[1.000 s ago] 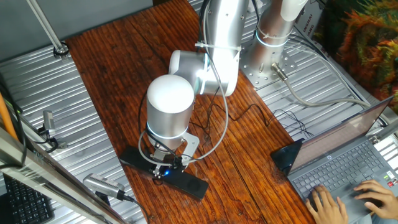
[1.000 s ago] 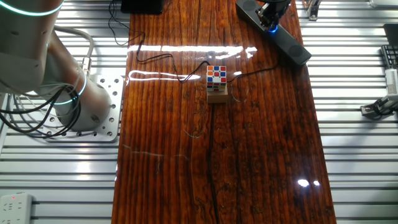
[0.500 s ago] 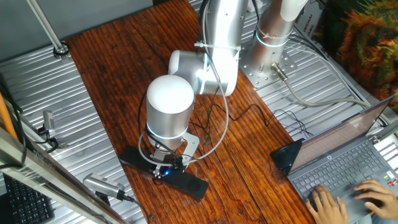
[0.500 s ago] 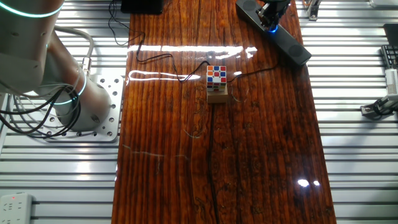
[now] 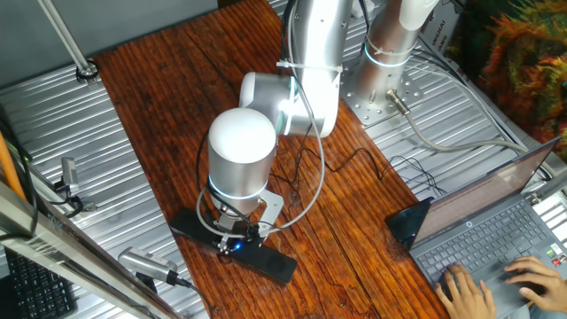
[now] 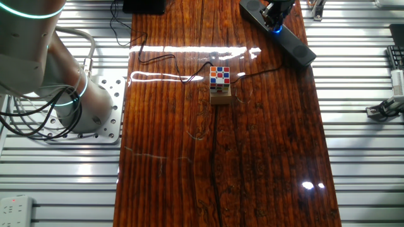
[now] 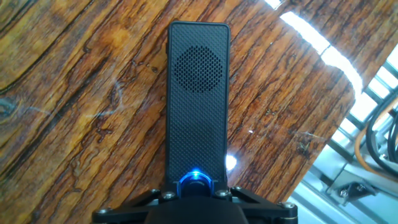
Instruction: Turn the knob to increase the volume of the speaker
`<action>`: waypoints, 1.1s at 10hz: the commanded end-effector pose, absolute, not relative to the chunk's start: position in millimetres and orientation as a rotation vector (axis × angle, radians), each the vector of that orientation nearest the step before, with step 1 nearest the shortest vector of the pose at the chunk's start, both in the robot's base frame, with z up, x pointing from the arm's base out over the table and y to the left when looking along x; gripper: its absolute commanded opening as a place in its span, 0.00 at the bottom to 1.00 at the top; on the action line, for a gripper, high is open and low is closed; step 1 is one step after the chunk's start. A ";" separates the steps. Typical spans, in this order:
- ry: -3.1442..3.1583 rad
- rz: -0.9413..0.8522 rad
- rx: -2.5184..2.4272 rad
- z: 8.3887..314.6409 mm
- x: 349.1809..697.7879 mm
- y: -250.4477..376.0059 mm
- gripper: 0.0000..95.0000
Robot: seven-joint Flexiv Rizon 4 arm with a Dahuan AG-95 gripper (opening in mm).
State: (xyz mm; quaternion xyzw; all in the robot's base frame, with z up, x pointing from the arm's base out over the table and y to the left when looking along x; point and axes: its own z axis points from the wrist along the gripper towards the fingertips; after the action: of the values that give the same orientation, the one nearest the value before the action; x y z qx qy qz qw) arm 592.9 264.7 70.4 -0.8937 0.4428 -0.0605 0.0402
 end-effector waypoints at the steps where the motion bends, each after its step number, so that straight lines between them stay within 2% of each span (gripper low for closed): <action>1: 1.517 -0.198 -2.667 72.5 592.7 264.9 0.00; 11: 1.825 -0.169 -2.400 71.5 593.5 265.8 0.00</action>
State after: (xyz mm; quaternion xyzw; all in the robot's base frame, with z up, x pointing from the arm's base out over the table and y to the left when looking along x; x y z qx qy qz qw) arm 593.8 266.0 71.0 -0.7983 0.5968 -0.0561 0.0587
